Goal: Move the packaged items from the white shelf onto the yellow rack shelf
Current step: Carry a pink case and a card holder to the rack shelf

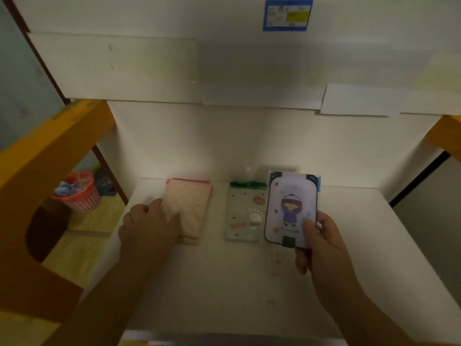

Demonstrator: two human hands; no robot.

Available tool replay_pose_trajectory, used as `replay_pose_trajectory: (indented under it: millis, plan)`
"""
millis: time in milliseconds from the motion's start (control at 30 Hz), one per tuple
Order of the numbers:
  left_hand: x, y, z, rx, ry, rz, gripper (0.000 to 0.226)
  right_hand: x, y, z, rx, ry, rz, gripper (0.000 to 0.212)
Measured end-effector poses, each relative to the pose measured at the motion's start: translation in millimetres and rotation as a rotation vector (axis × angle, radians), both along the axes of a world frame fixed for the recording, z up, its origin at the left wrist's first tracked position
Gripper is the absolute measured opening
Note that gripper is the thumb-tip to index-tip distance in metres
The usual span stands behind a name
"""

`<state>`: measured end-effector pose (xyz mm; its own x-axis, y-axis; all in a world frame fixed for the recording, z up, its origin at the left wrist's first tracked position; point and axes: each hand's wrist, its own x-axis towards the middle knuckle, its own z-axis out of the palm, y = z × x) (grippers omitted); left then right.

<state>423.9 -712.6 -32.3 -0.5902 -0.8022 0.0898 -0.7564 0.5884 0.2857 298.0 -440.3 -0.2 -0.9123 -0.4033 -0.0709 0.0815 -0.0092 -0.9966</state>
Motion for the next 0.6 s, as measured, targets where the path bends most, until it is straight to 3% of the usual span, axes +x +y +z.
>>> replay_pose_trajectory:
  millis: [167, 600]
  plan:
    - [0.4, 12.3, -11.1, 0.028, -0.078, -0.103, 0.095, -1.1, 2.6, -4.5, -0.012, -0.004, 0.014, 0.019]
    - [4.8, 35.1, -16.4, -0.067, -0.089, 0.042, 0.098, -0.4, 20.5, -3.3, 0.011, -0.002, 0.064, 0.019]
